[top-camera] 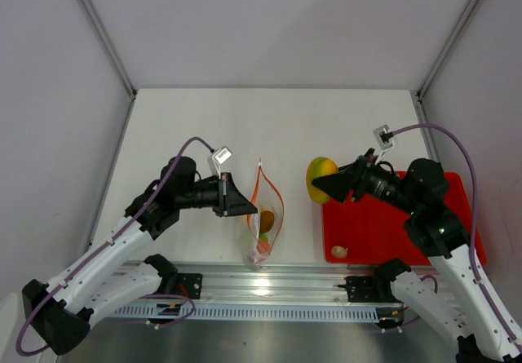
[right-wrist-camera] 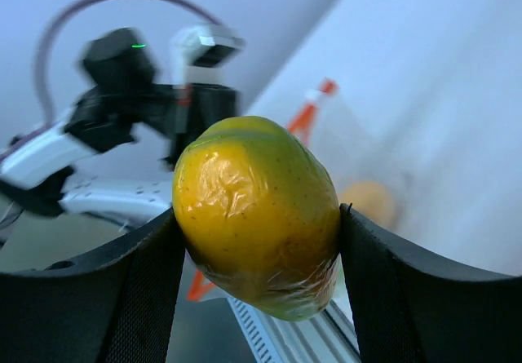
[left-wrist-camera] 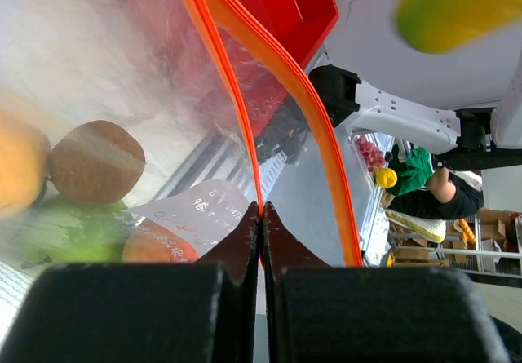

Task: Place the food in the zip-top bag and seal the zipper
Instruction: Place the fake fruit in the zipper food storage bag.

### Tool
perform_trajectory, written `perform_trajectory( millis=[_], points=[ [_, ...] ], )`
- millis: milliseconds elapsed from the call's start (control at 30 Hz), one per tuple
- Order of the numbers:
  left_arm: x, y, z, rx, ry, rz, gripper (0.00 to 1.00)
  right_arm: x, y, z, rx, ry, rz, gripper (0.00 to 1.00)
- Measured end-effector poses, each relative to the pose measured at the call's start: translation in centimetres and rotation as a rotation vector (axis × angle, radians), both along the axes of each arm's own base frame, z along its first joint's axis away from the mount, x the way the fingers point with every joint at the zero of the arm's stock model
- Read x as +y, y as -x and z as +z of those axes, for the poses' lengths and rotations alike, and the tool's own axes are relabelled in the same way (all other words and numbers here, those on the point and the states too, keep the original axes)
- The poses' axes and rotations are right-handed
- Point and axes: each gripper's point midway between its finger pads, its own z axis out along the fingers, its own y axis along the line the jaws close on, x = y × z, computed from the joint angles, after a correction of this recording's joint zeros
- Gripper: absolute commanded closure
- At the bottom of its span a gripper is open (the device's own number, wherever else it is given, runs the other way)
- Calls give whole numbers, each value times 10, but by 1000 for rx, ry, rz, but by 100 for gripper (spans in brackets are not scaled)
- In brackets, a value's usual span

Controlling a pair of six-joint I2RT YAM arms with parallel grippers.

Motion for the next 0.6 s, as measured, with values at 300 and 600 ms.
perform_trajectory(
  millis=[300, 600],
  points=[
    [-1, -1, -1, 5, -2, -1, 100, 58, 70, 51, -226, -111, 416, 100],
    [-1, -1, -2, 6, -3, -1, 99, 110, 77, 20, -220, -17, 540, 100]
  ],
)
